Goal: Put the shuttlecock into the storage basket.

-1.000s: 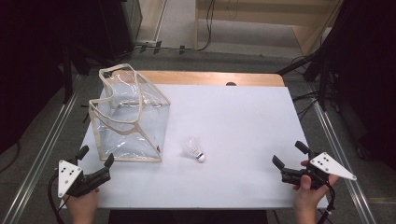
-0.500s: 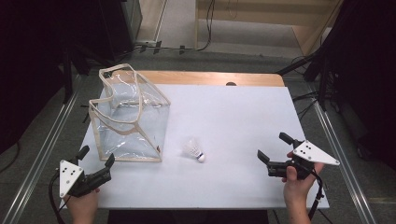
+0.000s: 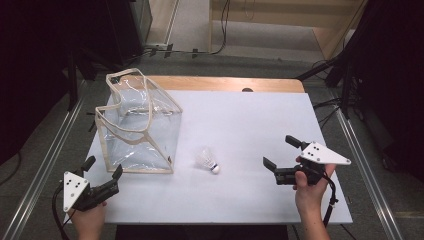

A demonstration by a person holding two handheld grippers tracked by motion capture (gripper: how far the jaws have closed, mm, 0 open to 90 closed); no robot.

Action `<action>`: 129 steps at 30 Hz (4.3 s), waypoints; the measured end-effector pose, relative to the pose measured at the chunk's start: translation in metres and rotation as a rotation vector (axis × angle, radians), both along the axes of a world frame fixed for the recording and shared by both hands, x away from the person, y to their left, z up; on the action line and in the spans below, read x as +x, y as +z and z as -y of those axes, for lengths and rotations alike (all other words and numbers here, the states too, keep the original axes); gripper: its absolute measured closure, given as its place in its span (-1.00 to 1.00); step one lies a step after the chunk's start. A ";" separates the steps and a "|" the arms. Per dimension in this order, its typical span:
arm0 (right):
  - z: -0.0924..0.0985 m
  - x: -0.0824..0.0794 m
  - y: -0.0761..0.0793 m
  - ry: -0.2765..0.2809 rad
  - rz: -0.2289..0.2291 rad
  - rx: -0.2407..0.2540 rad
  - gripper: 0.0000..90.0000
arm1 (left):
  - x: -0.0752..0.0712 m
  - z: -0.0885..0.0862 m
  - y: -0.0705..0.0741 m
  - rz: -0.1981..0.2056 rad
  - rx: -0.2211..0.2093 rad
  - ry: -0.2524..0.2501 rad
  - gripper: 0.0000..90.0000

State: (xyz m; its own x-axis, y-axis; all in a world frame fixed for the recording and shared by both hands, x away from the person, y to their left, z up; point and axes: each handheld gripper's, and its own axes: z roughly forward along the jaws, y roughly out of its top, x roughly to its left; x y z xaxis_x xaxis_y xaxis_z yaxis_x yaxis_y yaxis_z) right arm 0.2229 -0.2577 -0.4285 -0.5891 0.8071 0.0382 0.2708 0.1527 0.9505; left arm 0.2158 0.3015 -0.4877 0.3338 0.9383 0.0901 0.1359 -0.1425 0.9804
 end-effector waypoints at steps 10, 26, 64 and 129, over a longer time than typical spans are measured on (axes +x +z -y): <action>-0.028 0.016 0.011 0.068 -0.028 -0.049 -1.00 | 0.000 0.000 0.000 0.002 -0.004 0.001 -0.70; -0.063 0.034 0.008 0.145 -0.095 -0.117 -1.00 | 0.000 0.000 0.000 0.002 -0.003 -0.002 -0.70; -0.123 0.064 -0.015 0.258 -0.290 -0.324 -1.00 | 0.000 0.000 0.000 0.004 -0.004 -0.005 -0.70; -0.164 0.075 -0.062 0.203 -0.575 -0.468 0.38 | 0.000 0.000 0.000 0.003 -0.007 -0.007 -0.70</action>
State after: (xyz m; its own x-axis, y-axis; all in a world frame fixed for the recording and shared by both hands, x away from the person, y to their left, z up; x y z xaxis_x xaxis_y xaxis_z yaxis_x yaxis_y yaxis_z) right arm 0.2983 -0.0934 -0.4902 -0.7182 0.6928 0.0649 0.6269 0.6037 0.4926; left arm 0.2159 0.3017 -0.4877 0.3403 0.9365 0.0851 0.1317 -0.1371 0.9818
